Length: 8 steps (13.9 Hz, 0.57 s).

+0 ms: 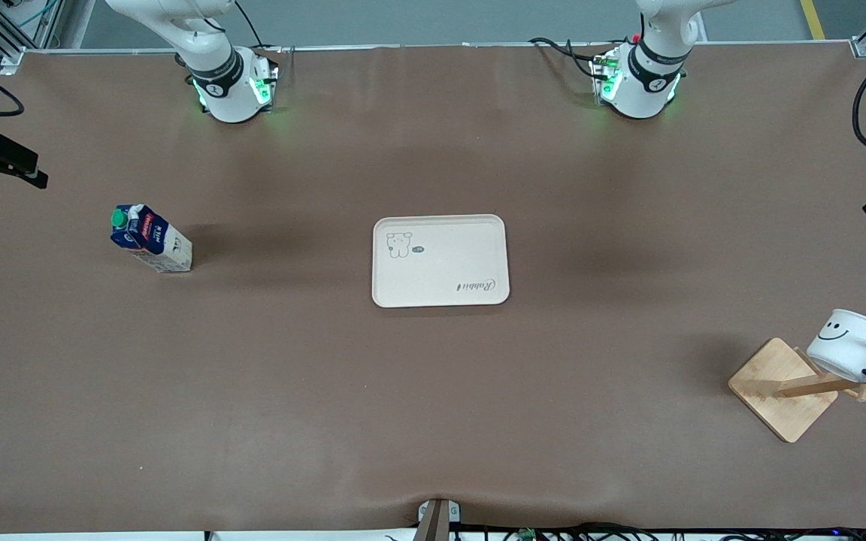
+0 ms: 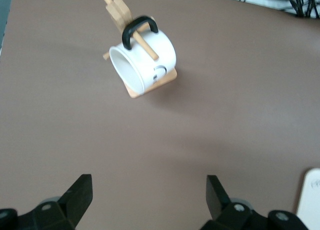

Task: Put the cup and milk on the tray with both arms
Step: 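Grasp the white mug off the wooden stand with the left gripper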

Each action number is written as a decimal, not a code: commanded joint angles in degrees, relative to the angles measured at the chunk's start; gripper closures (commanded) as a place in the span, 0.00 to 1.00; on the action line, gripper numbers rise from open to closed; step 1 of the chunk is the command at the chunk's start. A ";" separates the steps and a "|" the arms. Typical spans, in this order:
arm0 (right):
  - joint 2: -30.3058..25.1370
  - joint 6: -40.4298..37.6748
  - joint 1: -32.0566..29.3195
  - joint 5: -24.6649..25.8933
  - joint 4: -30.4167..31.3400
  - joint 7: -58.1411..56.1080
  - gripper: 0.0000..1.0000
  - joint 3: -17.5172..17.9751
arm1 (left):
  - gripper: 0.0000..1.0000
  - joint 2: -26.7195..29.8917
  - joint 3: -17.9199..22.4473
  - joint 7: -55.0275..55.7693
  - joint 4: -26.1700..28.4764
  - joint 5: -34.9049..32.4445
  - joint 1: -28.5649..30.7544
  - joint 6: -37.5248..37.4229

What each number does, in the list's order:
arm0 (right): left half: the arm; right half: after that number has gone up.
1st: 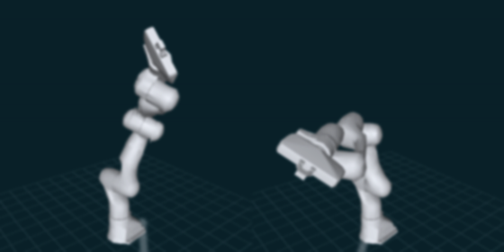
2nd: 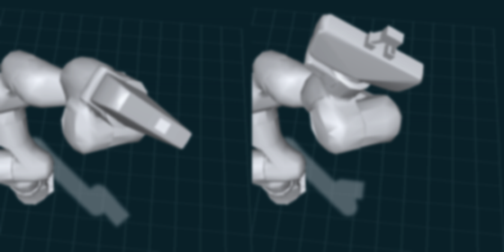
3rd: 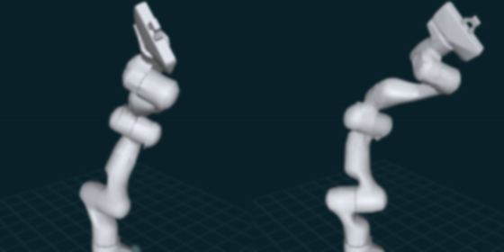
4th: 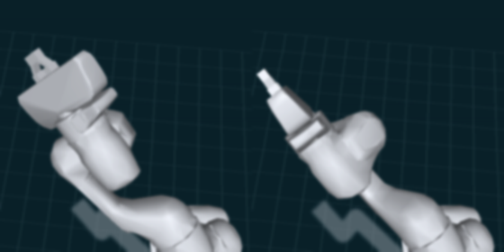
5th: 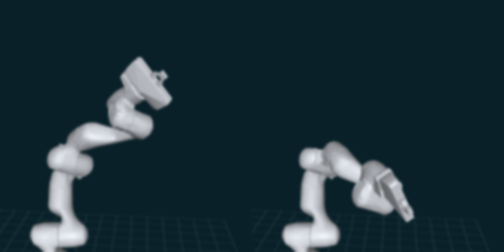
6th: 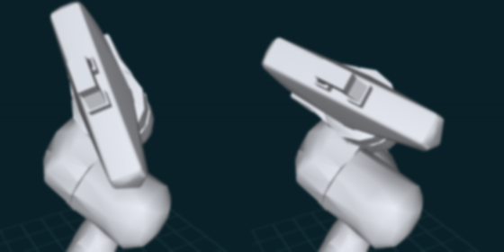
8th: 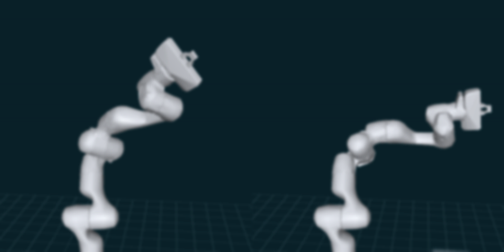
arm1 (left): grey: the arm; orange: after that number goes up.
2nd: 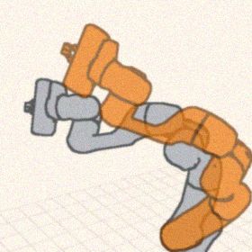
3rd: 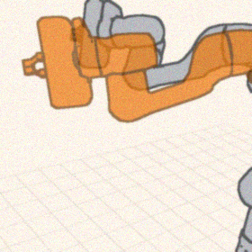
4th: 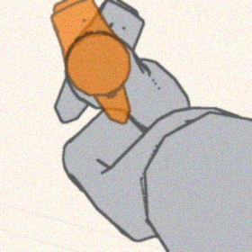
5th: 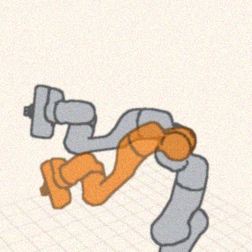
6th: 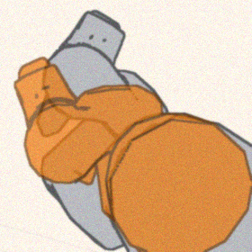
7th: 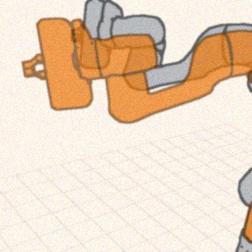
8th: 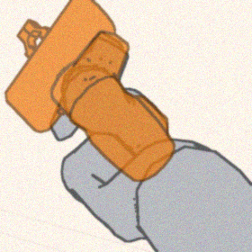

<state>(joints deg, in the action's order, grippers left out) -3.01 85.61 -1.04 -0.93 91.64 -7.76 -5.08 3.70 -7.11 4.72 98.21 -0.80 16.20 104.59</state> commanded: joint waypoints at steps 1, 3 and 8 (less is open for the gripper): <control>0.55 -0.71 -0.19 -0.21 -1.29 -0.15 0.00 0.07 | 0.00 2.10 -0.27 -0.32 8.65 1.23 1.73 11.21; 0.55 -0.71 -0.20 -0.21 -1.29 -0.15 0.00 0.07 | 0.00 1.93 -0.27 -0.41 12.87 1.32 2.34 19.74; 0.55 -0.71 -0.19 -0.21 -1.29 0.11 0.00 0.16 | 0.00 0.44 -0.18 -4.26 18.06 7.30 3.14 29.86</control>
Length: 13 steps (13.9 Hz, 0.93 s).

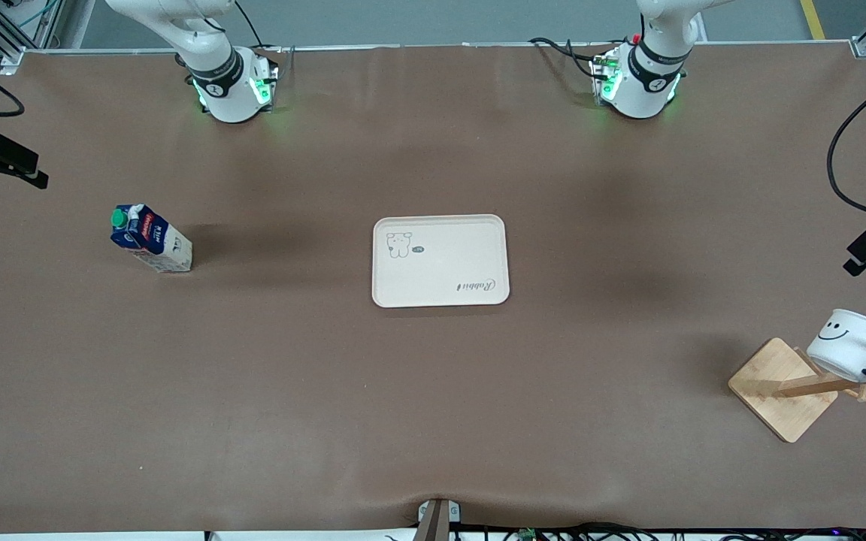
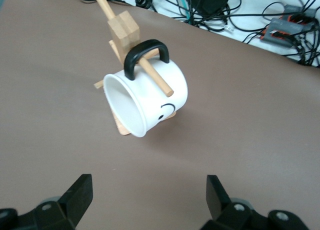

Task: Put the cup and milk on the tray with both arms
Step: 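Grasp the white mug off the wooden stand with the left gripper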

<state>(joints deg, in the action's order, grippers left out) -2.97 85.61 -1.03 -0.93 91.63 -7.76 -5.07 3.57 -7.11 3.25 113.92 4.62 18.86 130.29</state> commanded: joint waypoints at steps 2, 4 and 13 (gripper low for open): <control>0.50 -0.70 -0.28 -0.12 -1.28 -0.07 0.00 0.07 | 0.00 -1.10 -0.27 -3.42 4.37 1.97 0.65 10.22; 0.50 -0.70 -0.37 -0.21 -1.28 -0.15 0.00 0.15 | 0.00 -4.17 -0.27 -3.51 4.11 1.88 0.48 14.09; 0.68 -0.79 -0.63 -0.12 -1.28 -0.33 0.00 0.06 | 0.27 -10.43 -0.54 -8.96 2.89 2.67 0.48 22.55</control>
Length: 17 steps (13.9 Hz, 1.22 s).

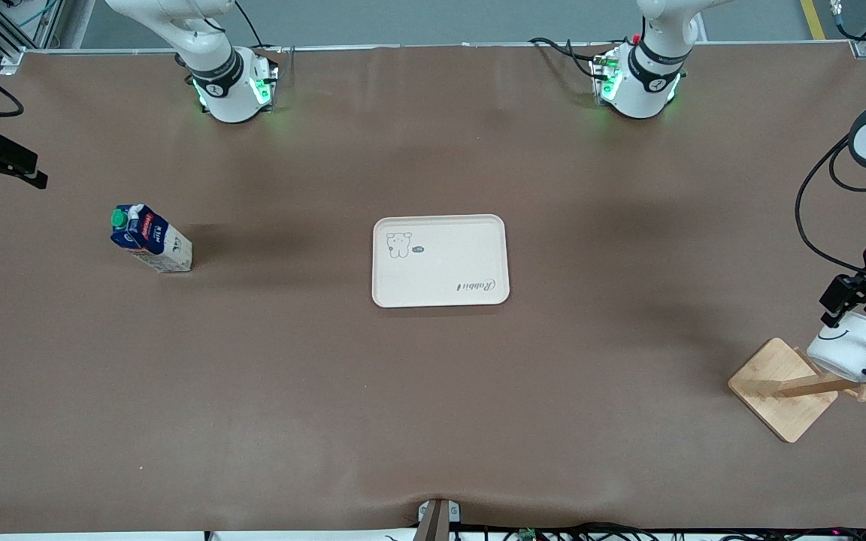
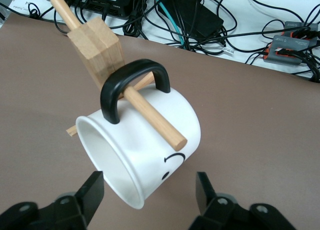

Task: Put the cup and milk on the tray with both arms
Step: 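Grasp the white mug off the wooden stand with the left gripper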

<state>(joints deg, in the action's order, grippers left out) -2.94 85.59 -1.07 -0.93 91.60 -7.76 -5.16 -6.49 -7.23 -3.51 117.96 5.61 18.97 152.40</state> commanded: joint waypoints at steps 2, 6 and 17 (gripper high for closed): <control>1.35 -0.69 -0.78 -0.21 -1.34 -0.24 0.00 0.15 | 0.39 -0.19 -0.41 -4.04 -1.50 1.77 0.63 0.44; 4.17 -1.04 -0.60 -0.21 -1.07 0.11 0.00 0.15 | 0.48 -0.80 -0.41 -4.23 -1.85 1.86 0.90 0.44; 4.34 -1.31 -0.08 -0.21 -0.99 0.29 0.00 0.15 | 0.70 -1.24 -0.41 -4.23 -1.94 1.86 0.90 0.44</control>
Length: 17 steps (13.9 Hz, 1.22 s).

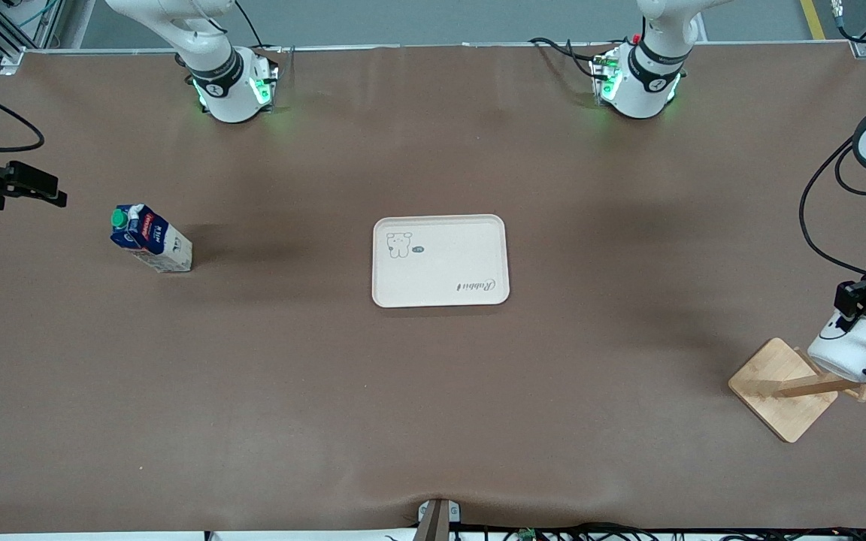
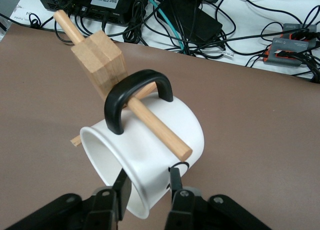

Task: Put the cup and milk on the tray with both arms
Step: 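Grasp the white mug off the wooden stand with the left gripper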

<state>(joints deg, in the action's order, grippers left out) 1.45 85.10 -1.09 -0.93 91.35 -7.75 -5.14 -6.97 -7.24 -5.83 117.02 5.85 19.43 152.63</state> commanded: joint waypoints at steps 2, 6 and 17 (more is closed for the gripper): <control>-0.04 -0.90 -0.05 -0.21 -0.74 0.28 0.00 0.13 | 0.79 -0.86 -0.40 -1.90 -0.91 1.63 0.35 0.21; -0.04 -0.90 -0.05 -0.21 -0.74 0.19 0.00 0.13 | 0.96 -0.68 -0.75 -1.99 -1.00 1.54 -0.09 0.13; -0.04 -0.90 -0.05 -0.21 -0.74 0.19 0.00 0.22 | 1.00 4.23 -2.07 -5.94 -1.53 1.45 -0.18 -9.70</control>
<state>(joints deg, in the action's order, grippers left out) 1.45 84.97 -1.05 -0.93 91.34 -7.75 -5.09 -5.06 -8.57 -10.45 115.42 6.64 19.08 146.34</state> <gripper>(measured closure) 0.000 0.930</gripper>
